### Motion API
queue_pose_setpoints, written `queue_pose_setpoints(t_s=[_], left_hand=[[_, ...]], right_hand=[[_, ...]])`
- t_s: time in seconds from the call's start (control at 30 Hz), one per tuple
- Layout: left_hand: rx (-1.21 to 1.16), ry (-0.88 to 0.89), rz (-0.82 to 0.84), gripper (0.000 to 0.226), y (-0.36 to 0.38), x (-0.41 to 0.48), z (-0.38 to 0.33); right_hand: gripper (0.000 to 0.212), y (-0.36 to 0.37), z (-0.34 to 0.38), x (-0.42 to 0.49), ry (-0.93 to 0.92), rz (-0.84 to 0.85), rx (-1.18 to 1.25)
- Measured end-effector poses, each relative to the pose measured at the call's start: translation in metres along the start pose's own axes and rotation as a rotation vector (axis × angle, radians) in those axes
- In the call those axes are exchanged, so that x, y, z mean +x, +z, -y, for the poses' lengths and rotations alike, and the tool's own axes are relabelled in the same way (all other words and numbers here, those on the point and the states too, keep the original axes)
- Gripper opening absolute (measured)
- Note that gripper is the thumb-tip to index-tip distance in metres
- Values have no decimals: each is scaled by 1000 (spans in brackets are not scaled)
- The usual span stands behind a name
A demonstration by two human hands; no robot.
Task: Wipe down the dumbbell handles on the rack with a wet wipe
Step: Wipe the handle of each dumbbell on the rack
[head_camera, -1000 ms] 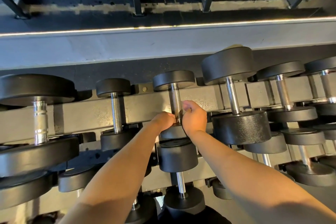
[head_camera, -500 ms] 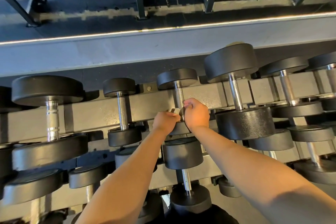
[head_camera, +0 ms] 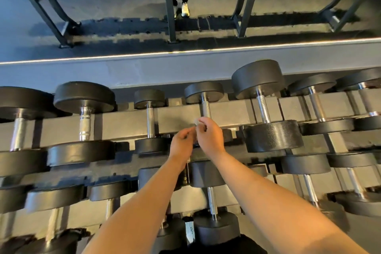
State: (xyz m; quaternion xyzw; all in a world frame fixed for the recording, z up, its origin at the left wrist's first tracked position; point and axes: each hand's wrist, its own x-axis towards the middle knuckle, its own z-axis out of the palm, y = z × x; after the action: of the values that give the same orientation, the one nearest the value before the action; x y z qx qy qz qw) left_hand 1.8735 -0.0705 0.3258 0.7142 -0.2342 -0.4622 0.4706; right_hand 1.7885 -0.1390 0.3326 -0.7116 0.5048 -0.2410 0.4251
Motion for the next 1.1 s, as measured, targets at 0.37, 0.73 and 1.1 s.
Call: queue_pose_setpoints(t_s=[0.37, 0.73, 1.1], left_hand=[[100, 197, -195, 28, -23, -99, 23], [53, 40, -519, 25, -12, -201, 71], [39, 114, -517, 26, -50, -246, 90]], right_hand=[[38, 16, 27, -84, 259, 215, 224], [16, -9, 18, -179, 166, 395, 313], [19, 18, 36, -234, 104, 486, 270]])
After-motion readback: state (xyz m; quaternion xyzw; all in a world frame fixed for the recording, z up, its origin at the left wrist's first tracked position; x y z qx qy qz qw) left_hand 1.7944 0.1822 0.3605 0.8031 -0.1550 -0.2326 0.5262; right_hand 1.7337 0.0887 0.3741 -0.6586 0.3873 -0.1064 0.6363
